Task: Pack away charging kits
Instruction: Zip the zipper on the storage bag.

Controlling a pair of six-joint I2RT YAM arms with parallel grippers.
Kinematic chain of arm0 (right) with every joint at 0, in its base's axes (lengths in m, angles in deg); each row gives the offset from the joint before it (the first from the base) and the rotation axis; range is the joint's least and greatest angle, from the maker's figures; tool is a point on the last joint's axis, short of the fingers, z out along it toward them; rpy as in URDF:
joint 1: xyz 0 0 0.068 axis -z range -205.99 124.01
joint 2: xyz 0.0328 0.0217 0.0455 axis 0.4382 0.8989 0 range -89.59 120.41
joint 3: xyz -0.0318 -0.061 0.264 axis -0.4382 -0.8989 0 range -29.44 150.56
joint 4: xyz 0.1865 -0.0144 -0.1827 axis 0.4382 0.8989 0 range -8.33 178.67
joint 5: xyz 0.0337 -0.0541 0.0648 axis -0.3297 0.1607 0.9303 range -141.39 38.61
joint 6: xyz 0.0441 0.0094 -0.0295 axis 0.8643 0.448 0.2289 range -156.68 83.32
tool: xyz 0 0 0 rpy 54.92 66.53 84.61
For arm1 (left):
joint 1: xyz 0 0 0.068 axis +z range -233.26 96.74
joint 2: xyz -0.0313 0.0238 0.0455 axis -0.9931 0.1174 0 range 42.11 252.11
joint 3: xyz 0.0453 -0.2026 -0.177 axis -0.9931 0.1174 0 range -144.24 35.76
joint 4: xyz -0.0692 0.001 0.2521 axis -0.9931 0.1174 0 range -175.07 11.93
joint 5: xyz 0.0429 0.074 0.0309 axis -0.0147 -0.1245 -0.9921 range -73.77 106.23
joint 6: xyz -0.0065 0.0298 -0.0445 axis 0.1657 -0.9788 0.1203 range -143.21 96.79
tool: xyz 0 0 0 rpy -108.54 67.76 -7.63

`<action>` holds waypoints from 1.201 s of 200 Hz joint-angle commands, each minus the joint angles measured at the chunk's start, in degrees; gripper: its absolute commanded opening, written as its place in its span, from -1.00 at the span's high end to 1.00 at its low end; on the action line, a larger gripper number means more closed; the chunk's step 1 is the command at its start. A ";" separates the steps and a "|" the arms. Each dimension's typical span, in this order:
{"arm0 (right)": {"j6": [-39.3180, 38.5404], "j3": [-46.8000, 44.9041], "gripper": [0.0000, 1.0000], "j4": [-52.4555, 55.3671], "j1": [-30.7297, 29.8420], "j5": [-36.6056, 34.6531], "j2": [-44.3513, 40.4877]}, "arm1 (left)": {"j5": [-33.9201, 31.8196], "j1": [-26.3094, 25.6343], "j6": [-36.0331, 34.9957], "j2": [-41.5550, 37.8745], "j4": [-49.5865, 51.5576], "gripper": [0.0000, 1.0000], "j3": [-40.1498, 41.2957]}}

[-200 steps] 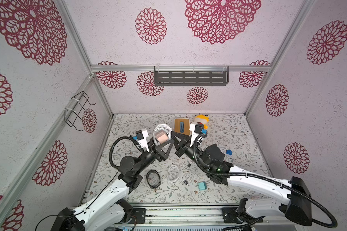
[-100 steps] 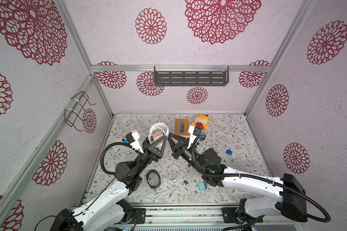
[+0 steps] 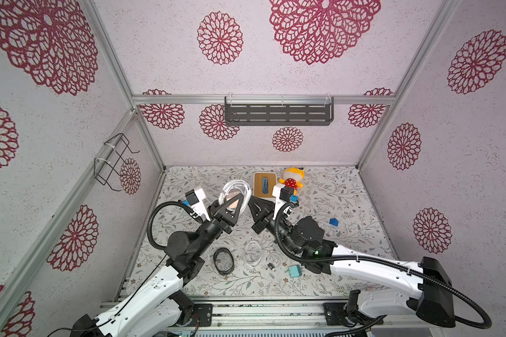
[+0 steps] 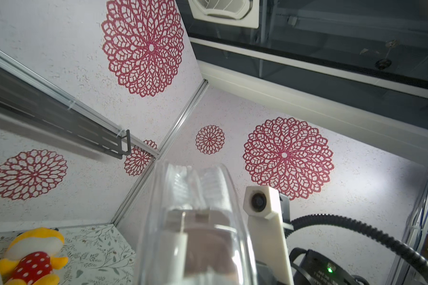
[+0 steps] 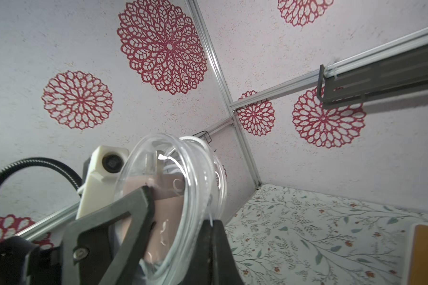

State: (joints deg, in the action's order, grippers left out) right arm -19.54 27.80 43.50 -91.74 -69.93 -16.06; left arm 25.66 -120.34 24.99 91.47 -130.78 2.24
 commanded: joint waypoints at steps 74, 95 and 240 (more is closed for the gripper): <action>-19.69 3.88 1.00 11.55 11.15 -1.15 -3.45 | 6.64 -2.96 -6.91 -3.67 41.54 1.00 -14.26; -22.41 5.35 1.00 13.34 12.55 1.17 -2.37 | 6.41 -3.74 -7.59 -3.47 46.82 1.00 -16.20; -44.97 4.90 1.00 14.20 19.65 20.94 0.99 | 2.60 -4.03 -13.21 1.84 85.05 1.00 -32.77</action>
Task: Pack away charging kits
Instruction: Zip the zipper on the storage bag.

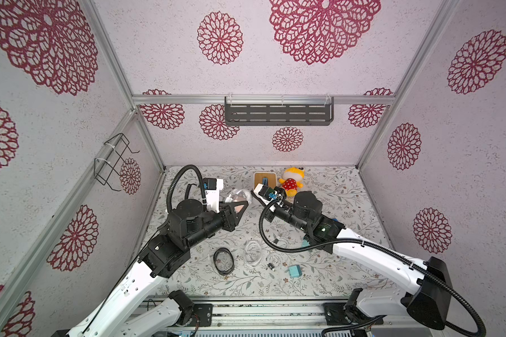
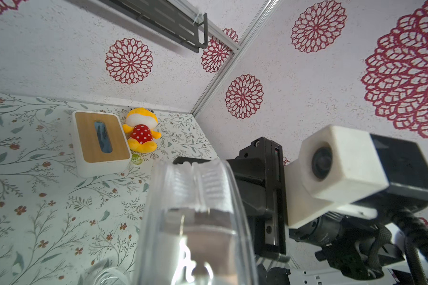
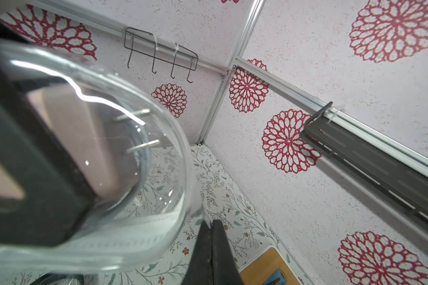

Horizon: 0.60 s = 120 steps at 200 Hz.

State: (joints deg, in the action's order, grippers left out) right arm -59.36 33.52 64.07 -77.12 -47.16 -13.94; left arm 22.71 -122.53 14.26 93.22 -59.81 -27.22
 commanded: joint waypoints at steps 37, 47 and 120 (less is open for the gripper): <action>-5.48 -6.27 1.00 -16.59 6.45 -0.46 -3.14 | 6.12 -1.60 -4.12 2.09 18.64 1.00 -4.32; -5.65 -6.10 1.00 -16.13 7.20 2.00 -3.21 | 6.43 -1.52 -4.15 2.56 18.60 1.00 -4.22; -13.26 -2.49 1.00 -10.49 10.26 6.58 -1.78 | 9.36 -1.16 -4.87 10.06 18.52 1.00 -5.44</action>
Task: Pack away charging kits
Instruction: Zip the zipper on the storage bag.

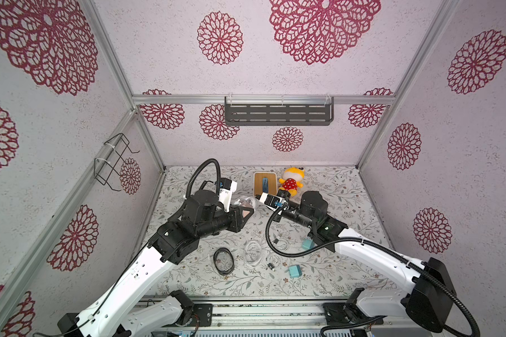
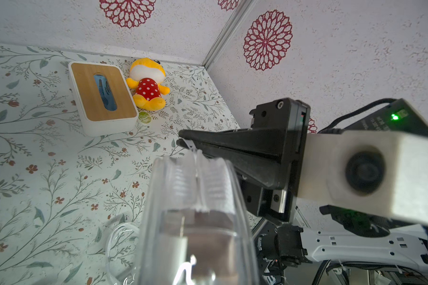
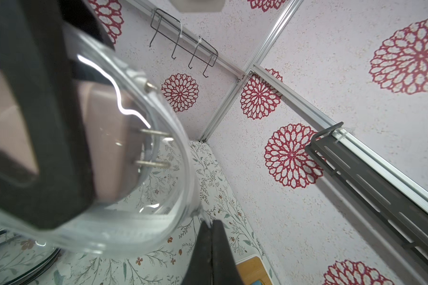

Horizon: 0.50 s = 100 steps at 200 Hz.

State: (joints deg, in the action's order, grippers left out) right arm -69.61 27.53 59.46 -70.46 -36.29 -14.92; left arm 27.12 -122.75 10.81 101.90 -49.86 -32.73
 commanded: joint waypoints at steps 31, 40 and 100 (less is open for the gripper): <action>-8.48 2.44 1.00 -5.75 3.77 -1.78 -1.72 | 4.85 -0.94 -1.75 3.64 8.56 1.00 -1.00; -10.57 2.44 1.00 -4.77 3.77 -1.12 -1.88 | 4.73 -0.95 -1.85 4.01 8.77 1.00 -1.35; -21.39 1.95 1.00 0.45 5.29 4.77 -2.88 | 1.59 -0.95 -2.94 4.99 10.04 1.00 -2.51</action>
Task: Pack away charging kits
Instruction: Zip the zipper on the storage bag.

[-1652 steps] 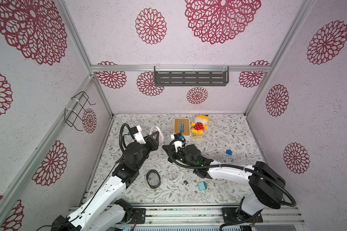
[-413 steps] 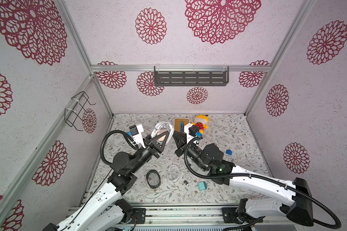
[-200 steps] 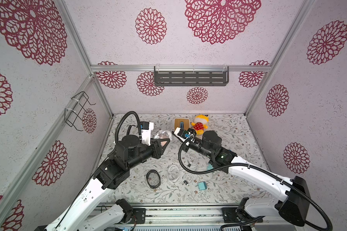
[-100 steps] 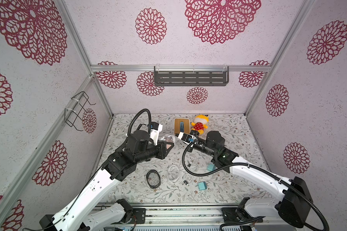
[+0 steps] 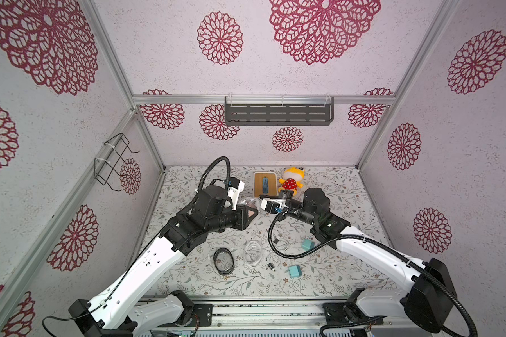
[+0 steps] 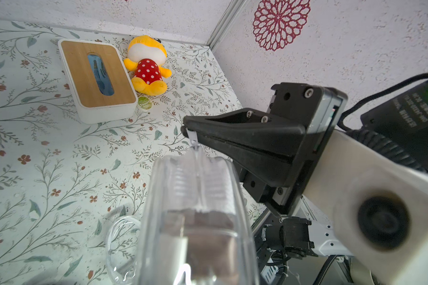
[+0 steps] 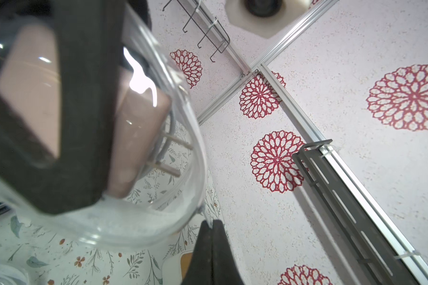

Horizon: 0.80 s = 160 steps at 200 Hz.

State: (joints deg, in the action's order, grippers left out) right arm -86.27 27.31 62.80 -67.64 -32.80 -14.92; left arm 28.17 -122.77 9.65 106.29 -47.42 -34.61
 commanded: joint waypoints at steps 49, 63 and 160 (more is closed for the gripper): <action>-6.45 1.30 1.00 -0.30 3.42 11.60 -6.43 | -0.72 -0.92 -2.71 1.08 8.00 1.00 -1.17; -6.28 1.84 1.00 -0.24 3.42 11.96 -6.13 | -0.05 -0.97 -2.74 1.38 7.96 1.00 -1.26; -3.81 2.54 1.00 -3.51 3.33 16.05 -6.37 | -0.93 -1.34 -3.50 5.10 6.87 1.00 -2.23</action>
State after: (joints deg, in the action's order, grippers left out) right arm -91.55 27.23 67.85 -64.38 -21.96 -17.96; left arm 28.98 -123.68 7.42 109.22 -44.97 -36.62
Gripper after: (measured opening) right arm 0.054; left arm 0.298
